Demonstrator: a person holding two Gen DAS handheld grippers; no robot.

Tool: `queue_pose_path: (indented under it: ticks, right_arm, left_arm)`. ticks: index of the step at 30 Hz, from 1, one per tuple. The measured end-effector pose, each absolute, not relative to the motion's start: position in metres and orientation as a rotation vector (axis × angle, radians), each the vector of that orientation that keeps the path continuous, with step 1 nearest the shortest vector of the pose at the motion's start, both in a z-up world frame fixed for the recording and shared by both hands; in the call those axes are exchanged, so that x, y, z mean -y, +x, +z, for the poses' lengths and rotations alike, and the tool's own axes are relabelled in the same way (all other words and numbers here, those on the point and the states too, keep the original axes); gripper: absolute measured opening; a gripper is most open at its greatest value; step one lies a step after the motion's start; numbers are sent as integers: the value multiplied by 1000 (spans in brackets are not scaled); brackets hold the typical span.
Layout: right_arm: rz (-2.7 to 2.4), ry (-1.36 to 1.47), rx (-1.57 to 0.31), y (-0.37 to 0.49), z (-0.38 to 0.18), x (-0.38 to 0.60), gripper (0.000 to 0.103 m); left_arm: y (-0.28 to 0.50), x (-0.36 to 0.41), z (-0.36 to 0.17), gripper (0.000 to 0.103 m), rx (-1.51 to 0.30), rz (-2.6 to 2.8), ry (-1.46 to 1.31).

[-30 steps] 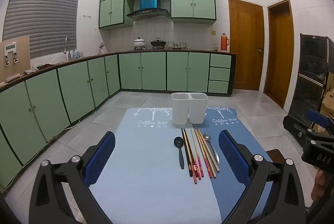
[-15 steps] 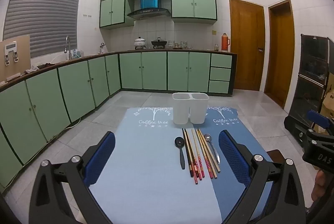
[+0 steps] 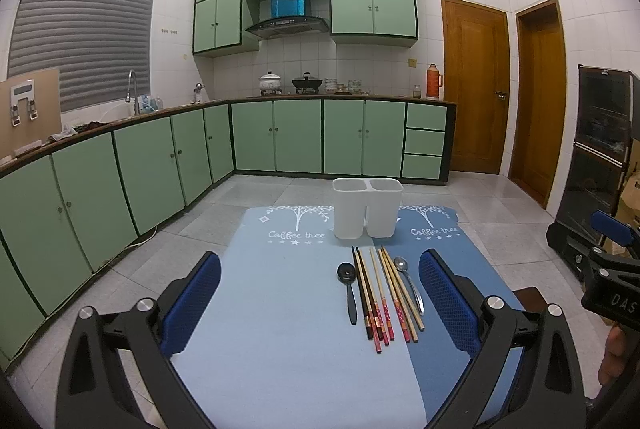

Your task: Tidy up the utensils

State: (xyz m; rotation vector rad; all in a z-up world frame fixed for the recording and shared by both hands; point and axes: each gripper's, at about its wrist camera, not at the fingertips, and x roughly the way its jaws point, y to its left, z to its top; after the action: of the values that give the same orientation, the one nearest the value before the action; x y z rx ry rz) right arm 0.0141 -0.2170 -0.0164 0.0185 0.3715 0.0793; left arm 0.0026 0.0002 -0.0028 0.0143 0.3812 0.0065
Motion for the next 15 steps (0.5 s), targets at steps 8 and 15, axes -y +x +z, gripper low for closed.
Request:
queue_pose_path:
  ticks: [8, 15]
  right_arm:
    - [77, 20, -371, 14, -16, 217, 98]
    - [79, 20, -373, 15, -16, 217, 98]
  left_arm:
    - [4, 0, -3, 97, -381, 8, 12]
    - [1, -3, -1, 97, -381, 8, 13]
